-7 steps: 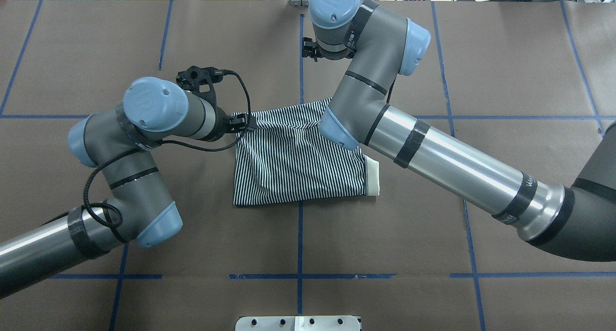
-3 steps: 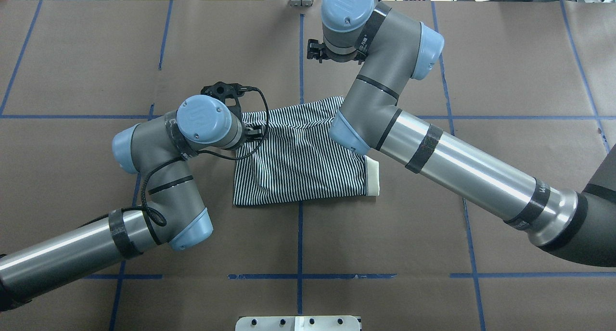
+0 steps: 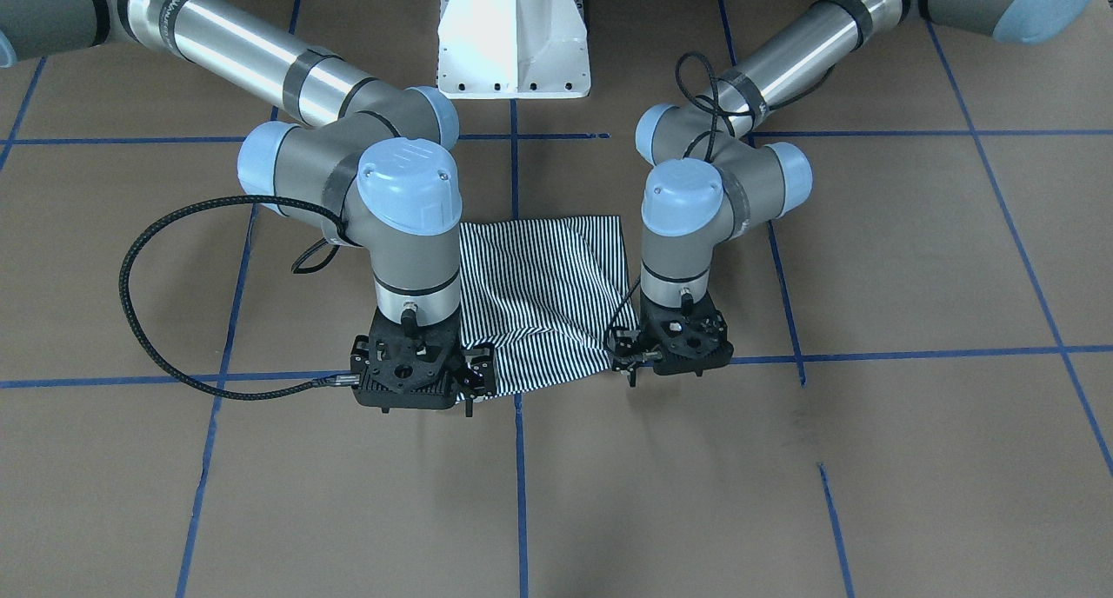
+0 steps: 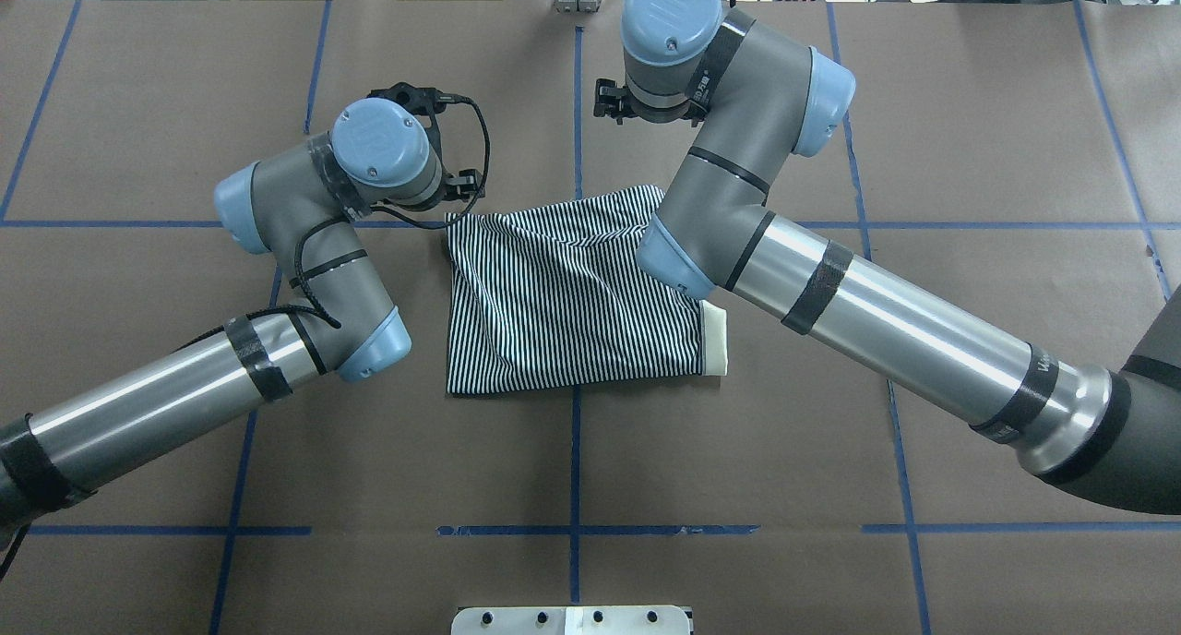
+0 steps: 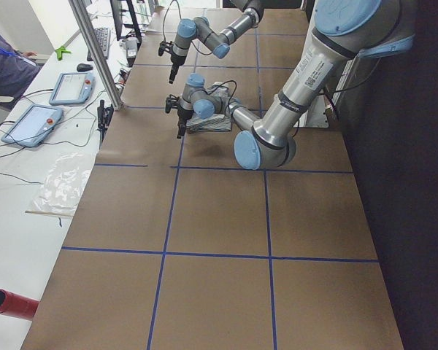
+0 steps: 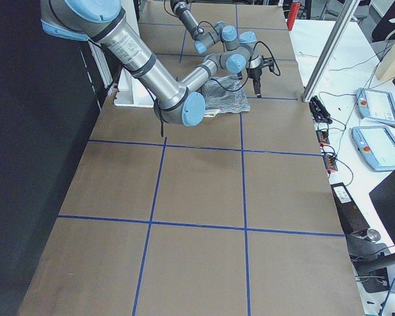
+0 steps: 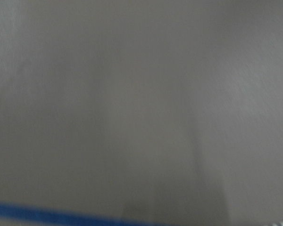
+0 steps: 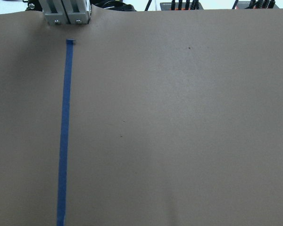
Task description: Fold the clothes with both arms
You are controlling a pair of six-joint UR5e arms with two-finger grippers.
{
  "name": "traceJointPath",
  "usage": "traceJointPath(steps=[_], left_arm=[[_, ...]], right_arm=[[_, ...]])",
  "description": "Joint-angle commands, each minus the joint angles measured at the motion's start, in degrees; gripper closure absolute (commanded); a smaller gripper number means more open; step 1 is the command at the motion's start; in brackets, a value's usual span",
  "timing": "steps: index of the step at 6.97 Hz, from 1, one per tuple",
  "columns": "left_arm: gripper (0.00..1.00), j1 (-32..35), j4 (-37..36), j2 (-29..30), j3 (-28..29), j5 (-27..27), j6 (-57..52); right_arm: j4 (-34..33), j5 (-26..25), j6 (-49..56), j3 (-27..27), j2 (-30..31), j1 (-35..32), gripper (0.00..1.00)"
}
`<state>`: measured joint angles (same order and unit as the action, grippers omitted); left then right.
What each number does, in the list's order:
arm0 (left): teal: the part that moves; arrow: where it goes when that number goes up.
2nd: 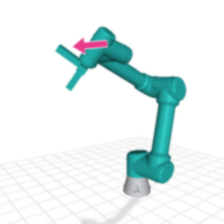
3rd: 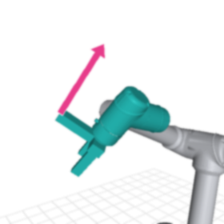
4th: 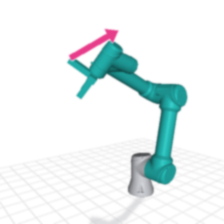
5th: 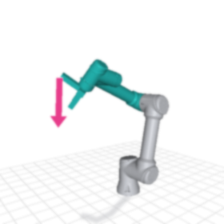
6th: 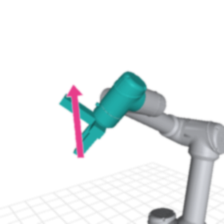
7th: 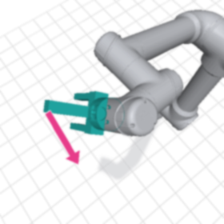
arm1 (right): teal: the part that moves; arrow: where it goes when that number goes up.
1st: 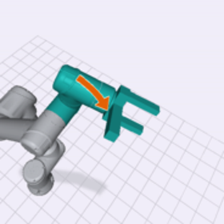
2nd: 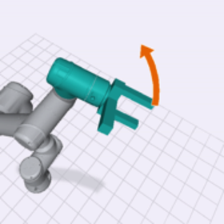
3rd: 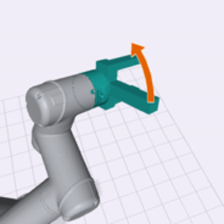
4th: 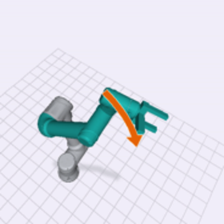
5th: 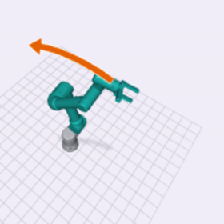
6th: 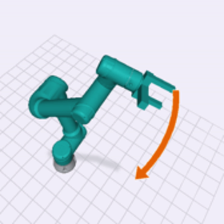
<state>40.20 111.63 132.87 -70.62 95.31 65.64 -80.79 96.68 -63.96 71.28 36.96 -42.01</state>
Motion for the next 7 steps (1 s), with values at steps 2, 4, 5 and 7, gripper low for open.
traceJointPath(steps=[2, 4, 5, 7], left_arm=[[0.00, 4.45, 4.11, 0.38, 0.49, 7.48, -5.53], [0.00, 4.45, 3.78, -1.81, -5.90, 8.14, -5.53], [0.00, 4.54, 3.17, -5.22, -11.42, 8.83, -5.61], [0.00, 6.81, -2.16, -14.52, -26.16, 12.70, -11.45]], right_arm=[[0.28, 0.09, -0.02, 0.09, 0.21, 0.00, 0.00], [0.02, 1.83, 0.15, 1.92, 1.52, -0.52, 0.00], [-0.33, 5.42, 3.90, 6.37, 4.92, -2.26, 0.00], [-0.51, 13.33, 15.30, 17.09, 16.68, -9.62, 0.00]])
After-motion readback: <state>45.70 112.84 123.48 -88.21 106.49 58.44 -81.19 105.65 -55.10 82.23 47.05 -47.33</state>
